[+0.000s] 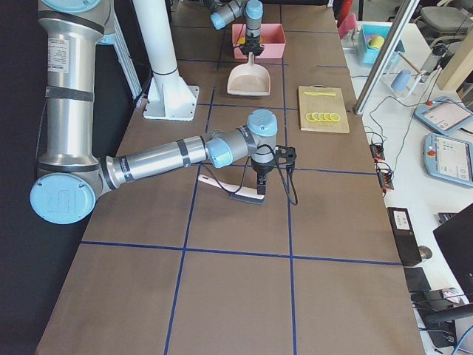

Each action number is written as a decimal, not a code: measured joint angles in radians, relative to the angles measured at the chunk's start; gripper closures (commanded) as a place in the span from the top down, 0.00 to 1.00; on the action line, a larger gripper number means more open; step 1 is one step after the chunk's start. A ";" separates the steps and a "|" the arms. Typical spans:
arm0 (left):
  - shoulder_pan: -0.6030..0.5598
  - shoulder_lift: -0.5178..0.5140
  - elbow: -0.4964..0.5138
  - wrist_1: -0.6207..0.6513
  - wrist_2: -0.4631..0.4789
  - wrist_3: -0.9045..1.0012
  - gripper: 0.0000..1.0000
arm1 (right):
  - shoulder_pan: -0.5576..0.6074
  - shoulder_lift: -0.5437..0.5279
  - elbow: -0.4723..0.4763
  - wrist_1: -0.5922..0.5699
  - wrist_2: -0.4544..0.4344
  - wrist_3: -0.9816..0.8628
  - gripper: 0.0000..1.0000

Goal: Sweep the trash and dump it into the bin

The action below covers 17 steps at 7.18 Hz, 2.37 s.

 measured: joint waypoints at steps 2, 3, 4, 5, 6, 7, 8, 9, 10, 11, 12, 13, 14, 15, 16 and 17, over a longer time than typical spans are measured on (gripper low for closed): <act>0.012 -0.003 0.053 -0.068 0.005 -0.007 0.68 | 0.000 0.001 0.000 0.000 0.001 0.001 1.00; 0.017 -0.003 0.067 -0.097 0.005 -0.018 0.99 | 0.000 0.001 0.000 0.000 0.001 0.001 1.00; 0.021 0.001 0.076 -0.154 0.004 -0.040 0.99 | 0.000 0.001 0.001 0.000 0.002 0.002 1.00; 0.024 0.008 0.084 -0.209 0.004 -0.067 1.00 | 0.000 0.001 0.002 0.000 0.003 0.002 1.00; 0.025 0.014 0.092 -0.238 0.006 -0.086 1.00 | 0.000 0.001 0.002 0.000 0.004 0.002 1.00; 0.024 0.018 0.090 -0.247 0.007 -0.094 1.00 | 0.000 0.001 0.003 0.000 0.004 0.002 1.00; 0.018 0.020 0.078 -0.248 0.006 -0.099 1.00 | 0.000 0.001 0.003 0.001 0.003 0.000 1.00; 0.001 0.020 0.052 -0.231 0.004 -0.122 1.00 | 0.000 0.002 0.003 0.001 0.002 -0.004 1.00; -0.022 0.021 0.010 -0.196 0.002 -0.172 1.00 | 0.000 0.007 0.003 0.001 0.001 -0.004 1.00; -0.042 0.020 -0.036 -0.163 -0.008 -0.279 1.00 | 0.000 0.014 0.003 0.002 0.000 -0.001 1.00; -0.060 0.018 -0.073 -0.145 -0.027 -0.452 1.00 | 0.001 0.019 0.004 0.002 0.000 0.000 1.00; -0.097 0.019 -0.092 -0.133 -0.060 -0.595 1.00 | 0.002 0.028 0.004 0.001 -0.001 0.000 1.00; -0.165 0.028 -0.096 -0.119 -0.129 -0.695 1.00 | 0.003 0.039 0.003 -0.001 -0.002 0.001 1.00; -0.252 0.052 -0.095 -0.101 -0.214 -0.754 1.00 | 0.003 0.046 0.003 -0.001 -0.002 0.001 1.00; -0.347 0.081 -0.090 -0.057 -0.274 -0.779 1.00 | 0.003 0.054 0.003 -0.001 -0.002 0.000 1.00; -0.452 0.103 -0.074 0.027 -0.319 -0.789 1.00 | 0.003 0.064 0.002 -0.002 -0.001 -0.003 1.00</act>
